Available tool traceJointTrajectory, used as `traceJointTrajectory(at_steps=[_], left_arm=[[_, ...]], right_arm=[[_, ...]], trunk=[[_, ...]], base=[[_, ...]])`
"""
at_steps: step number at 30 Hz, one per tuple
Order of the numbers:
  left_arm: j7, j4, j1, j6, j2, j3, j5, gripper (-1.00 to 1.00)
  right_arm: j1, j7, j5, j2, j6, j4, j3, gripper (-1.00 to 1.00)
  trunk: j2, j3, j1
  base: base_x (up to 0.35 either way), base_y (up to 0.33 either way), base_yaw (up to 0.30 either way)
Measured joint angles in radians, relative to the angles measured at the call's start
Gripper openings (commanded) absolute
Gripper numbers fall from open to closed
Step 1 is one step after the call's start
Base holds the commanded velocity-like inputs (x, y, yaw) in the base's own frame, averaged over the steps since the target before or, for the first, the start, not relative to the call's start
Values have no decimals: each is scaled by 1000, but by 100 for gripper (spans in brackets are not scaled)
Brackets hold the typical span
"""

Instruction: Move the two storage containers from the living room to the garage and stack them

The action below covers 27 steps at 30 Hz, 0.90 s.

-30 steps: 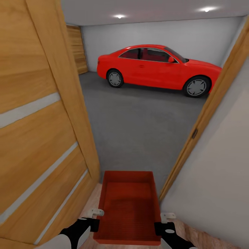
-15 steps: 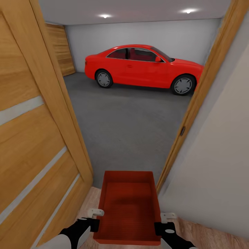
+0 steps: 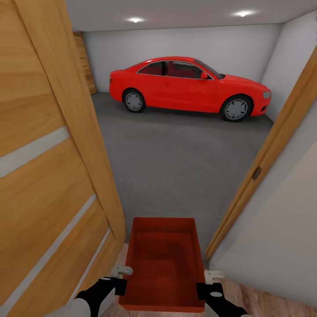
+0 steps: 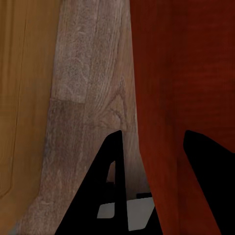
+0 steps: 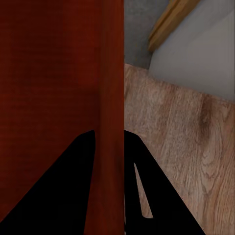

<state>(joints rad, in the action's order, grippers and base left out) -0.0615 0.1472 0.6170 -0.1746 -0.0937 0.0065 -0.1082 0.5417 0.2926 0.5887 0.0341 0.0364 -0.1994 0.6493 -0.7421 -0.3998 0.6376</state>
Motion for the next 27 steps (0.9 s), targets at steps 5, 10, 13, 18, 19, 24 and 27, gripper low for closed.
traceJointTrajectory(at_steps=[5,10,13,18,19,24,27], left_arm=[[0,0,0,0,0,0,-1,-100],[0,0,0,0,0,0,0,-100],[0,0,0,0,0,0,0,-100],[0,0,0,0,0,0,-1,-100],[0,0,0,0,0,0,-1,-100],[0,0,0,0,0,0,-1,-100],[0,0,0,0,0,0,-1,-100]], right_arm=[[0,1,0,1,0,0,0,-100],[0,1,0,0,0,0,0,-100],[0,0,0,0,0,0,0,-100],[0,0,0,0,0,0,0,-100],[0,0,0,0,0,0,0,-100],[0,0,0,0,0,0,0,-100],[0,0,0,0,0,0,0,-100]], trunk=[[0,0,0],[0,0,0],[0,0,0],[0,0,0],[0,0,0],[0,0,0],[0,0,0]], base=[[8,10,-221],[0,1,-248],[0,0,-249],[0,0,-250],[0,0,-250],[0,0,-250],[0,0,-248]])
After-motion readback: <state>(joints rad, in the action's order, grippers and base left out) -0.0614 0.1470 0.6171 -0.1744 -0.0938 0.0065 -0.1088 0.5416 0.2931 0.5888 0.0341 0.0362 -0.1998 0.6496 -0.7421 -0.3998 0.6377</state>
